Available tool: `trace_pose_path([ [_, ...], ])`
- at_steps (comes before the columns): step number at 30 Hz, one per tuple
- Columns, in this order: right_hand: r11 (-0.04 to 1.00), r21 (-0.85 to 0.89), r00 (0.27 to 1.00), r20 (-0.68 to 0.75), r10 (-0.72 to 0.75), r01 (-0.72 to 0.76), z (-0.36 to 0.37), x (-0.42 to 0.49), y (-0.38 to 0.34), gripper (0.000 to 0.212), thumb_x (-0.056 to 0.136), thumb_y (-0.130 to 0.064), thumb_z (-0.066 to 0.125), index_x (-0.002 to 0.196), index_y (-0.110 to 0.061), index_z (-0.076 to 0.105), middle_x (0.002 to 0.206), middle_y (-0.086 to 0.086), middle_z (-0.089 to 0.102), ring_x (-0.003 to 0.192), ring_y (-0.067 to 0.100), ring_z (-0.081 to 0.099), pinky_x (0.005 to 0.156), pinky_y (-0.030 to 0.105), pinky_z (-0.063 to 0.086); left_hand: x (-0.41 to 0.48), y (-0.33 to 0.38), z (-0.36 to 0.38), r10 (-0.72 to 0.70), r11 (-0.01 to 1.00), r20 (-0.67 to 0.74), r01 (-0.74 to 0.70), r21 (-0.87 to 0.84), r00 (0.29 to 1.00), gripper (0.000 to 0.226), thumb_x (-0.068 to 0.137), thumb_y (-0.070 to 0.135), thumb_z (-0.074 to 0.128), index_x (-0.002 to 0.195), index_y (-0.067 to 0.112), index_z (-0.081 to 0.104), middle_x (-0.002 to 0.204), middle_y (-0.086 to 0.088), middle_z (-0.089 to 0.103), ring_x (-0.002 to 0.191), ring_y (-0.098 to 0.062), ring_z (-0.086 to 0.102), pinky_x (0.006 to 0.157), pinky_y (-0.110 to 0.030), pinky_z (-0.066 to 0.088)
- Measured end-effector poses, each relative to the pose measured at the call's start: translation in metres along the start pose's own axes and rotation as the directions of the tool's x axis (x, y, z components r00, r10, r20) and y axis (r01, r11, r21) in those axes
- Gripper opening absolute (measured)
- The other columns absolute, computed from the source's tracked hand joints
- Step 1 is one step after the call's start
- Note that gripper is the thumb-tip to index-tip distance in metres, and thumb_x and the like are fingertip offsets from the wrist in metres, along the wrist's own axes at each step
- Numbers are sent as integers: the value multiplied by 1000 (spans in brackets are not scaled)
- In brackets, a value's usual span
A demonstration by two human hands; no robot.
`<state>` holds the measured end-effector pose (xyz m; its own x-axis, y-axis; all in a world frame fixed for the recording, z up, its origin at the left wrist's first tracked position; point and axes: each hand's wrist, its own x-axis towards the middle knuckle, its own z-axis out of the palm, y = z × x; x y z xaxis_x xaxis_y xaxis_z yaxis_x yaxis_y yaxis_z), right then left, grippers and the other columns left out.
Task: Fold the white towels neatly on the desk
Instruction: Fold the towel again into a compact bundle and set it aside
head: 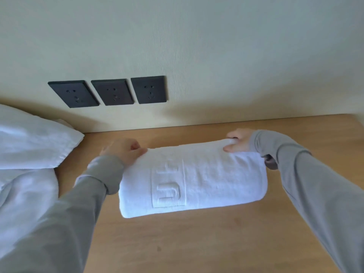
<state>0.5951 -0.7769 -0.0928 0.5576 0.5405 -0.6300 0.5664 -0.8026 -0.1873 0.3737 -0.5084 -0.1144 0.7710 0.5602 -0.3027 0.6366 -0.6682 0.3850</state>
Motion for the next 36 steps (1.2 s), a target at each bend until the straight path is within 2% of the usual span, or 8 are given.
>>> trace_pose_path([
  [4, 999, 41, 998, -64, 17, -14, 17, 20, 3, 63, 90, -52, 48, 142, -18, 35, 148, 6, 36, 133, 25, 36, 105, 36, 30, 15, -1, 22, -152, 984, -92, 159, 81, 984, 41, 95, 50, 31, 111, 23, 57, 122, -6, 54, 108, -33, 52, 90, -41, 40],
  [9, 996, 81, 982, -191, -11, 27, 34, 32, 15, 37, 88, -50, 52, 114, -23, 55, 112, 4, 59, 98, 22, 53, 87, 36, 45, 29, -25, 28, -469, 871, 131, 482, -96, 874, 98, 71, 86, 24, 119, 8, 59, 126, -17, 57, 117, -37, 49, 98, -41, 35],
  [13, 994, 88, 963, -265, -36, 62, 32, 39, 17, 29, 88, -48, 52, 107, -26, 57, 102, 4, 64, 91, 23, 57, 84, 38, 48, 32, -32, 35, -402, 864, 66, 402, -302, 913, 85, 76, 76, 42, 126, 8, 54, 128, -19, 56, 118, -38, 48, 96, -40, 36],
  [17, 1000, -4, 970, -241, -25, 25, 43, 51, 15, 43, 93, -50, 40, 125, -24, 50, 115, 6, 60, 102, 27, 57, 87, 37, 47, 36, -25, 61, -439, 861, -11, 418, -289, 898, 66, 88, 61, 40, 119, 4, 53, 120, -25, 57, 113, -40, 49, 86, -39, 35],
  [21, 995, 23, 961, -262, -86, 95, 56, 61, 15, 39, 96, -46, 35, 117, -17, 52, 105, 7, 60, 97, 26, 55, 86, 38, 45, 40, -34, 75, -440, 851, -1, 416, -320, 898, 59, 93, 55, 36, 117, 4, 54, 119, -25, 57, 111, -39, 49, 78, -34, 30],
  [29, 992, -109, 962, -256, -91, 64, 43, 67, 12, 37, 93, -54, 36, 91, -19, 47, 69, -9, 43, 67, 18, 47, 54, 29, 27, 34, -40, 74, -411, 814, 34, 383, -437, 911, 50, 97, 44, 35, 126, 6, 50, 126, -24, 53, 115, -37, 47, 82, -33, 29],
  [33, 999, 24, 997, -76, 28, -26, 35, 65, 5, 45, 94, -52, 36, 126, -22, 48, 122, 7, 54, 107, 28, 50, 83, 34, 39, 28, -16, 52, -397, 904, -74, 376, -204, 915, 50, 95, 48, 36, 125, 8, 45, 129, -20, 48, 117, -37, 45, 90, -40, 34],
  [36, 971, -172, 936, -337, 104, -169, 42, 45, -2, 52, 93, -53, 37, 133, -20, 42, 134, 8, 44, 122, 30, 42, 101, 50, 33, 6, 22, 47, -81, 966, -313, 152, 210, 946, 64, 92, 58, 22, 144, 23, 25, 147, -9, 33, 136, -29, 27, 110, -45, 13],
])
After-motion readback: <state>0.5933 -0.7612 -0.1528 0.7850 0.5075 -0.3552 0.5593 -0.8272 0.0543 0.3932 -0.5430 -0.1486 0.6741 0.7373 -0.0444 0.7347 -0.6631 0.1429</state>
